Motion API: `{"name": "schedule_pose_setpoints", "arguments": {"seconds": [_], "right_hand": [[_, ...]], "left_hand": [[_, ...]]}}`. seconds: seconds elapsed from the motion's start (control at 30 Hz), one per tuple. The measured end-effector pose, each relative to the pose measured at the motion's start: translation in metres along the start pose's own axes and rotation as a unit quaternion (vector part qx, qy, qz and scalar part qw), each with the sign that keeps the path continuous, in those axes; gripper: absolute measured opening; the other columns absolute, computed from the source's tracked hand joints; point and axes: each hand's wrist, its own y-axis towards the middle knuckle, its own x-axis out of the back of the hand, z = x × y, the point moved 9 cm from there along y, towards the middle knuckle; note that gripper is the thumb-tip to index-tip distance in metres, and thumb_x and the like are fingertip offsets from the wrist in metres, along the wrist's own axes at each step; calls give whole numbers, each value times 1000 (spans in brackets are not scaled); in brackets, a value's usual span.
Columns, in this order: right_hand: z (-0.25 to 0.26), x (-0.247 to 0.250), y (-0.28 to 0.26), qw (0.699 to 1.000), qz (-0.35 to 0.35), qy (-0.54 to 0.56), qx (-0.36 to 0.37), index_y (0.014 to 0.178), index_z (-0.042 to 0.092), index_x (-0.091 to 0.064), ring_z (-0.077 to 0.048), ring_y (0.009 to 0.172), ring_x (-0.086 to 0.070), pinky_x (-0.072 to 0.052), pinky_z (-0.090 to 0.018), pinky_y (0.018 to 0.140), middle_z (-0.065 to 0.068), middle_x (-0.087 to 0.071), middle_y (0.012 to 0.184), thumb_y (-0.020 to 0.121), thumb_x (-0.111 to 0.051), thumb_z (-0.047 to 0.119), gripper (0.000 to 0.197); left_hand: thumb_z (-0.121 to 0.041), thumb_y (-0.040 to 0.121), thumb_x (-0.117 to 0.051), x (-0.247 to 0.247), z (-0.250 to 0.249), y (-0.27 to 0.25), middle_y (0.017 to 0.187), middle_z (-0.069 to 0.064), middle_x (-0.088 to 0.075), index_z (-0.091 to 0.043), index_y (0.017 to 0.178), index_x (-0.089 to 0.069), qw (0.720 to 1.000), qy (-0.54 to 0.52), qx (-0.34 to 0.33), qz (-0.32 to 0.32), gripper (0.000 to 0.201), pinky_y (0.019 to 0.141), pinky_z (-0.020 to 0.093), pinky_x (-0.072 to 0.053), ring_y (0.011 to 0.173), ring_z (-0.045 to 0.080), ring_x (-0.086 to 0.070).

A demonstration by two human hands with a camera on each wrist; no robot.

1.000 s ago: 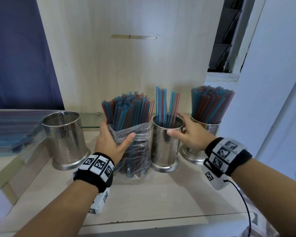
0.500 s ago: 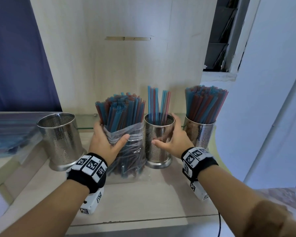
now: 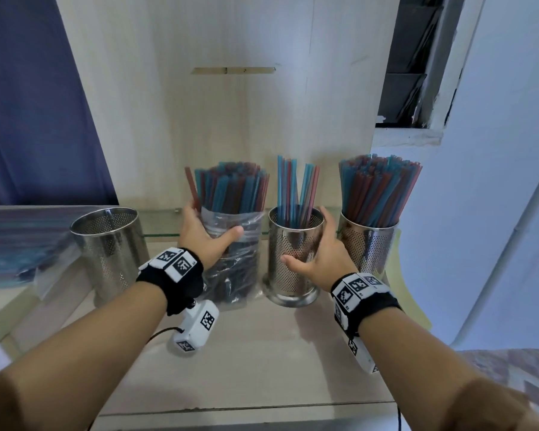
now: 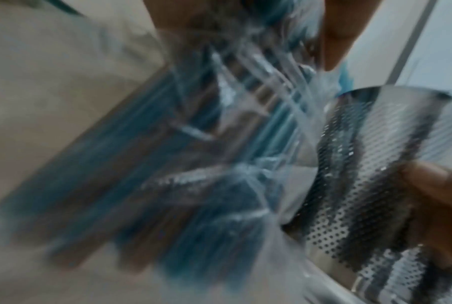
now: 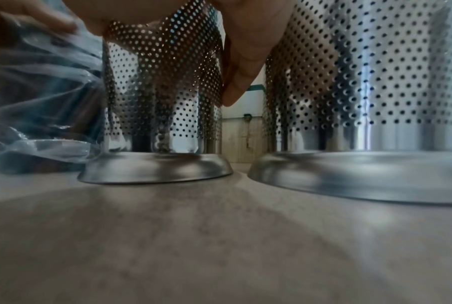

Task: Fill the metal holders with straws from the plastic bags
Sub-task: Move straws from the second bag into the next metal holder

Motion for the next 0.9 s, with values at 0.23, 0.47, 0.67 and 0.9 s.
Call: {"name": "schedule_pose_setpoints", "arguments": {"seconds": [0.23,0.47,0.67,0.9], "right_hand": [[2,0,0,1000,3,5,8,154,29,-1,-19,108,-65,-44,-23,94,-10,-59,135,69,-87,43,121],[3,1,-1,1000,4,-5,12,155,27,0,-23,114,-63,-43,-26,97,-11,-54,141,70,-86,44,122],[3,-1,0,1000,1,-13,18,154,28,1,-24,119,-60,-43,-27,100,-11,-51,144,70,-86,46,122],[1,-2,1,1000,2,-5,19,154,30,2,-23,122,-58,-42,-28,102,-10,-49,147,69,-86,46,123]], "left_hand": [[-58,46,-73,-5,22,14,130,7,-56,-26,106,-69,978,106,158,80,68,101,45,-43,117,32,-52],[-23,73,-73,16,11,13,127,12,-58,-9,132,-52,988,6,144,-49,64,92,36,-46,118,31,-54],[-52,73,-78,11,-3,3,155,13,-32,-18,155,-5,993,71,82,-51,115,108,45,-37,136,33,-40],[-61,49,-88,4,5,9,114,3,-66,-14,109,-59,994,49,99,-17,82,89,36,-51,98,22,-61]]}}
